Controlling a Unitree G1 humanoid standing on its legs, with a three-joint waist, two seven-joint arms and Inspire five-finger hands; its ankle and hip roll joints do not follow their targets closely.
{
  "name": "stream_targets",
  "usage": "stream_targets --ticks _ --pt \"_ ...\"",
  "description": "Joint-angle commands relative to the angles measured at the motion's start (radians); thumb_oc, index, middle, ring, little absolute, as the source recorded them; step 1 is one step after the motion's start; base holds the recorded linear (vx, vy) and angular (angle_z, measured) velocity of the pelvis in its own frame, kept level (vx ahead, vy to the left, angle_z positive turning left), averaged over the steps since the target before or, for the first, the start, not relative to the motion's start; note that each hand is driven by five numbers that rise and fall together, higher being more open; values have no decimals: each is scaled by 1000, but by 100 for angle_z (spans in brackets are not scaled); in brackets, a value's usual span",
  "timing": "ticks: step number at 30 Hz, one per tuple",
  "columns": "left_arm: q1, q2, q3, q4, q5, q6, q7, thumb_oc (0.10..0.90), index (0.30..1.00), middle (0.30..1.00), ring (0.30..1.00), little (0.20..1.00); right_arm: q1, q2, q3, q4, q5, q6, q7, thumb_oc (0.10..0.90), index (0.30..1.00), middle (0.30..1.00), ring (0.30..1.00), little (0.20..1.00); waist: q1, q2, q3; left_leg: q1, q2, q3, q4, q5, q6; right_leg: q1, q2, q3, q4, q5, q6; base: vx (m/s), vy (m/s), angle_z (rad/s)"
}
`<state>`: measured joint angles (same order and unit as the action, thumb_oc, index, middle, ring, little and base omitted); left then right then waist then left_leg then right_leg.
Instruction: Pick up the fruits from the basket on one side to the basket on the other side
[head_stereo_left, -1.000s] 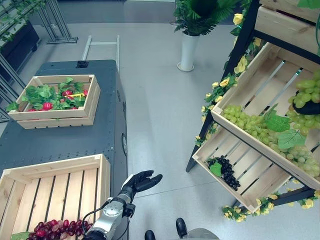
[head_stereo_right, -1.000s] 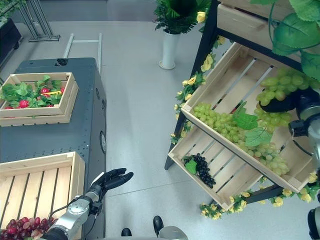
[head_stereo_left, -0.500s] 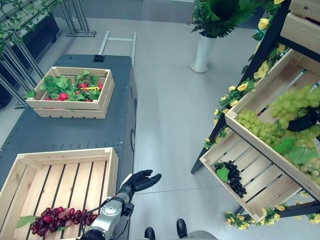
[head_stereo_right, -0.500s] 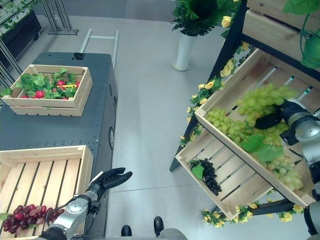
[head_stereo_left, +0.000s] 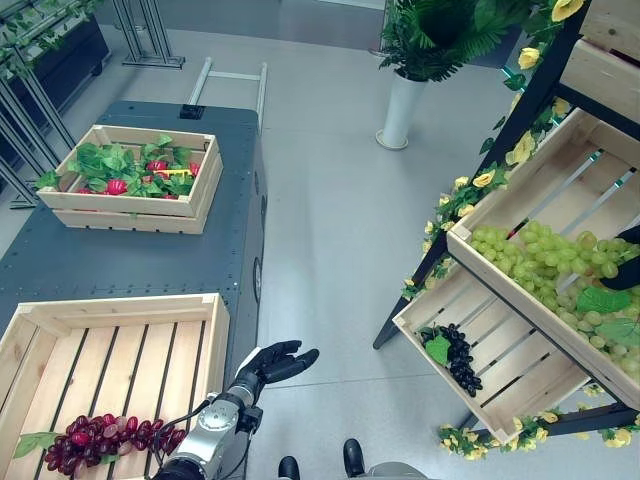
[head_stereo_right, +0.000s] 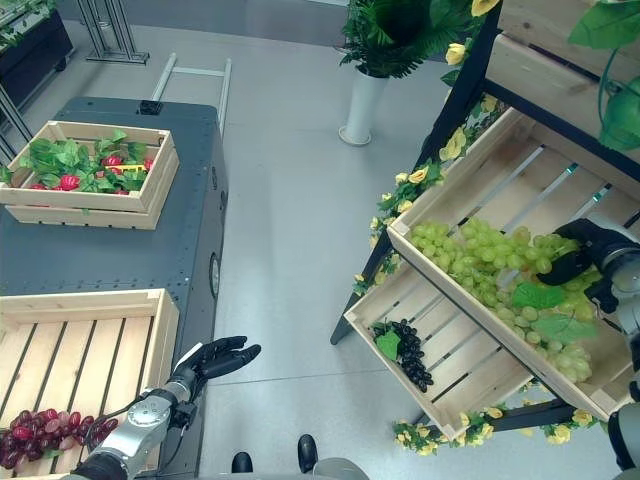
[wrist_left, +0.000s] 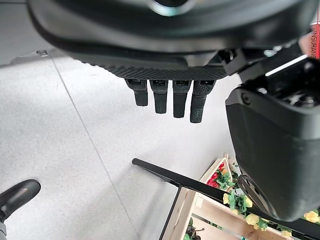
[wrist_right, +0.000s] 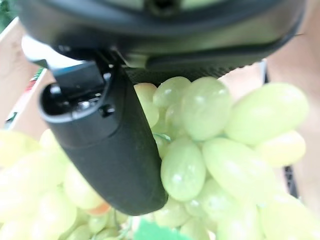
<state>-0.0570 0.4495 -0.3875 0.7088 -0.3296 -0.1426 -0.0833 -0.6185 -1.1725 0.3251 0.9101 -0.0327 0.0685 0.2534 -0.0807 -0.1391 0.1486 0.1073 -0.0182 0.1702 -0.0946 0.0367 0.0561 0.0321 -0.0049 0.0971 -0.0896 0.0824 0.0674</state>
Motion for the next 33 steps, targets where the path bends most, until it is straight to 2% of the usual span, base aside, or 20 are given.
stream_targets --ticks 1,2,4,5,6,16,19,25,30,33 --pt "-102 5 -46 -55 -15 -46 -12 800 900 900 900 900 -69 -120 -36 87 -19 28 -62 400 300 300 300 300 1 0 -74 7 5 -33 7 -111 -29 31 37 -49 2 -21 18 0 0 0" --pt "-101 5 -48 -54 -13 -45 -13 800 900 900 900 900 -64 -123 -50 83 -16 13 -72 400 300 300 300 300 -2 1 -76 6 5 -30 7 -112 -29 28 38 -47 2 -21 18 0 0 0" --pt "-98 5 -45 -52 -12 -45 -18 800 900 900 900 900 -45 -124 -70 53 10 21 -75 483 425 425 425 425 -8 3 -80 5 5 -28 7 -113 -29 26 38 -44 2 -21 18 11 -1 -4" --pt "-98 5 -46 -52 -12 -45 -18 800 900 900 900 900 -43 -124 -72 52 10 21 -75 568 552 552 552 552 -7 3 -80 5 5 -28 7 -113 -29 26 38 -44 2 -21 18 4 3 -5" --pt "-95 7 -42 -57 -11 -40 -22 800 900 900 900 900 -27 -123 -88 40 26 20 -91 800 900 900 900 900 -10 4 -80 6 6 -25 7 -113 -29 25 38 -43 2 -21 19 0 4 -3" --pt "-74 5 -31 -52 -8 -52 -26 800 900 900 900 900 110 -113 -219 -137 93 -60 -199 800 900 900 900 900 -37 11 -85 9 8 -8 7 -119 -28 22 42 -29 3 -23 19 2 2 -1" --pt "-70 -4 -22 -47 -9 -53 -24 800 900 900 900 900 167 -94 -257 -215 81 -72 -232 800 900 900 900 900 -48 16 -92 7 8 -1 7 -122 -28 18 43 -23 3 -25 19 4 10 -4" --pt "-56 -5 -4 -52 8 -48 -35 800 900 900 900 900 290 -77 -334 -318 65 -70 -229 800 900 900 900 900 -62 19 -91 8 9 10 7 -120 -28 14 43 -19 7 -27 20 0 0 -7" --pt "-45 -9 1 -60 7 -52 -24 800 900 900 900 900 364 -39 -393 -373 28 -126 -308 800 900 900 900 900 -74 29 -93 12 9 16 7 -126 -26 15 45 -9 7 -28 21 0 0 0" --pt "-32 -12 3 -71 8 -55 -13 800 900 900 900 900 449 -6 -464 -481 -38 -189 -408 800 900 900 900 900 -85 39 -91 11 9 20 7 -127 -25 11 46 -3 8 -29 22 -2 7 -5"
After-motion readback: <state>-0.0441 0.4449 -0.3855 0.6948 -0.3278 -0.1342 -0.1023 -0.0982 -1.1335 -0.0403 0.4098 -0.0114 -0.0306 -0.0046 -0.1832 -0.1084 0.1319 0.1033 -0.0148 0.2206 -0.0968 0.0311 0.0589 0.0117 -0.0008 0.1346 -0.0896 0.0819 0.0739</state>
